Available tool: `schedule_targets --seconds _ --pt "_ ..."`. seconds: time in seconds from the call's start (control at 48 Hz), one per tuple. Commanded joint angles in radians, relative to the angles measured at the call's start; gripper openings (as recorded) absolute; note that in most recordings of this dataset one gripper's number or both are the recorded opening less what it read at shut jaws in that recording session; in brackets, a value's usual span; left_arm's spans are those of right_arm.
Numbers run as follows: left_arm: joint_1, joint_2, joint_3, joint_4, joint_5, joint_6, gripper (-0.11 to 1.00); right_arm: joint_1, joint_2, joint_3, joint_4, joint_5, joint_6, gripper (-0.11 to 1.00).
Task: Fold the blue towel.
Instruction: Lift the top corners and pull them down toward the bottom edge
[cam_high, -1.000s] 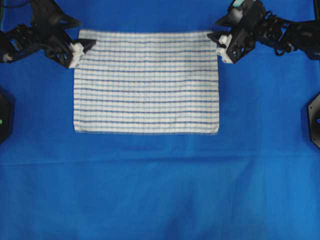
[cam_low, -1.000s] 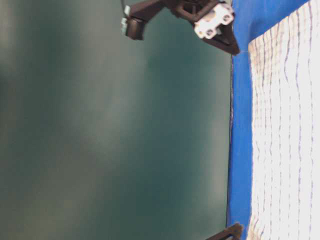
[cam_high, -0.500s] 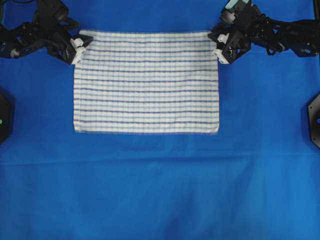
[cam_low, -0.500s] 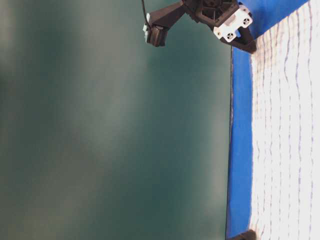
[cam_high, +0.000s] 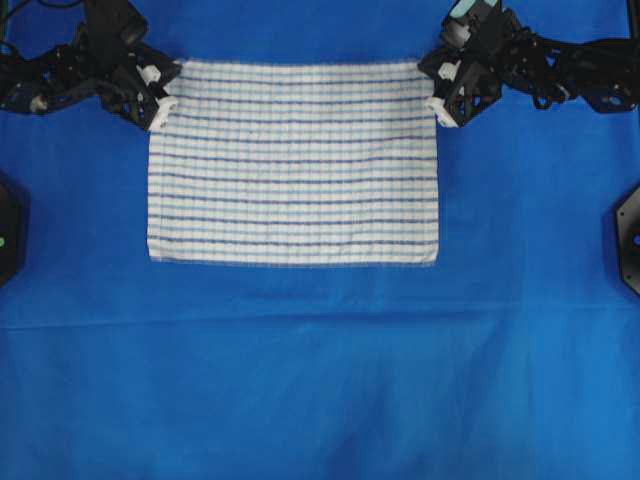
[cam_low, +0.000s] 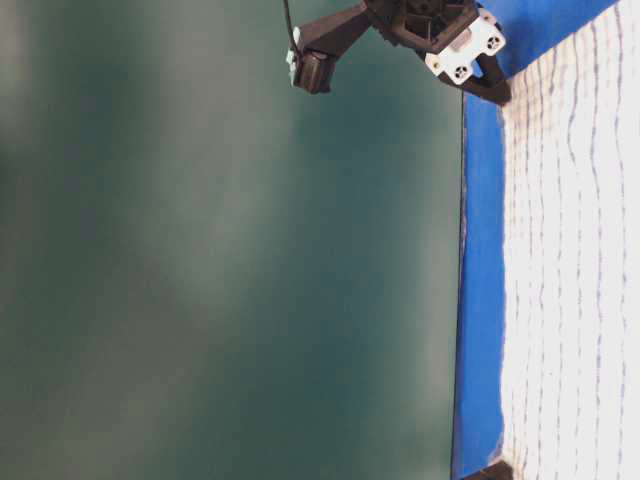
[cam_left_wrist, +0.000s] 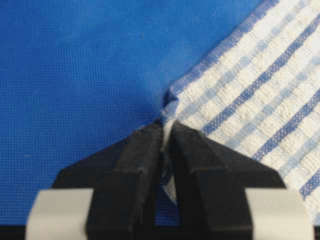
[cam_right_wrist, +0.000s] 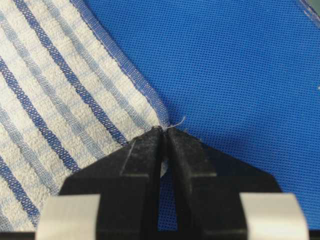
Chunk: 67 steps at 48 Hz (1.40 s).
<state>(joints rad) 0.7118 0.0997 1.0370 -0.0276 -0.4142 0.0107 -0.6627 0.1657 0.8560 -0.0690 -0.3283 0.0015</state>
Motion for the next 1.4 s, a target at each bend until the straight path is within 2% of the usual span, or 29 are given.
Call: schedule_targets --seconds 0.0,0.208,0.604,0.813,1.209,1.376 --pt "-0.002 -0.026 -0.015 0.002 0.006 0.002 0.04 -0.003 -0.028 -0.014 0.000 -0.008 0.002 0.07" --pt "-0.002 -0.100 -0.032 0.002 0.069 0.003 0.04 -0.003 -0.086 -0.002 0.002 -0.006 0.002 0.07" --pt "-0.031 -0.169 0.005 0.002 0.098 0.000 0.04 0.006 -0.118 0.011 0.002 -0.003 0.005 0.07" --pt "-0.101 -0.259 0.061 0.002 0.100 0.000 0.04 0.054 -0.175 0.051 0.002 -0.003 0.005 0.07" --pt "-0.288 -0.457 0.156 0.002 0.107 -0.008 0.04 0.230 -0.385 0.160 0.006 0.005 0.012 0.07" --pt "-0.365 -0.543 0.189 0.002 0.127 -0.018 0.04 0.302 -0.480 0.210 0.031 0.037 0.014 0.07"
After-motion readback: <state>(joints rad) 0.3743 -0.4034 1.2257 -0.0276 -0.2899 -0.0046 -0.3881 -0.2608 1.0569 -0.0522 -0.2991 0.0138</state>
